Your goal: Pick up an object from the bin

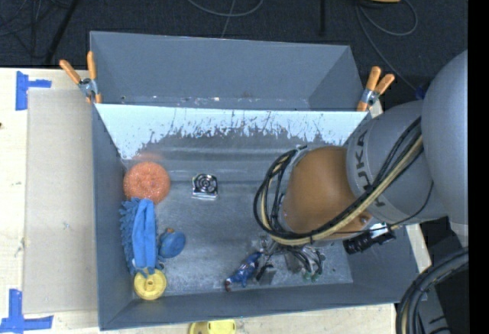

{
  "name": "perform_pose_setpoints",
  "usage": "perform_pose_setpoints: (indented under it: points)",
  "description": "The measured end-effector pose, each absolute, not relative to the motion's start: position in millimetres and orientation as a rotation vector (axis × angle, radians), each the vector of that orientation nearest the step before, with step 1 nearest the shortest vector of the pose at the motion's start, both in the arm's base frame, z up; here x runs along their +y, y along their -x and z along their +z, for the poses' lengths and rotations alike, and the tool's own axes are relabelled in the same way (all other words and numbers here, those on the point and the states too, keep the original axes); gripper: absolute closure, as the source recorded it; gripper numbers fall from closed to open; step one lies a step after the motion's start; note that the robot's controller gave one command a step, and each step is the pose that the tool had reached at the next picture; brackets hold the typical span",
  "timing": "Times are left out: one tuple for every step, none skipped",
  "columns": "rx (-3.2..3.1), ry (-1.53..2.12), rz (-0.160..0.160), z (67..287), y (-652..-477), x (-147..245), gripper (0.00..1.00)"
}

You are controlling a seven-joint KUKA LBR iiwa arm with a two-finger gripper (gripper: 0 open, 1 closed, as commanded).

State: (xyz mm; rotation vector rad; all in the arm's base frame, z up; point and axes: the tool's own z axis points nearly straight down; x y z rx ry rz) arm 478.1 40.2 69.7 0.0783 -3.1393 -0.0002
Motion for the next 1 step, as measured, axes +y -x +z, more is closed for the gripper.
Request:
perform_pose_setpoints:
  points:
    - [-3.139, -0.100, 0.000, 69.6, -489.3, 14.9, 1.00]
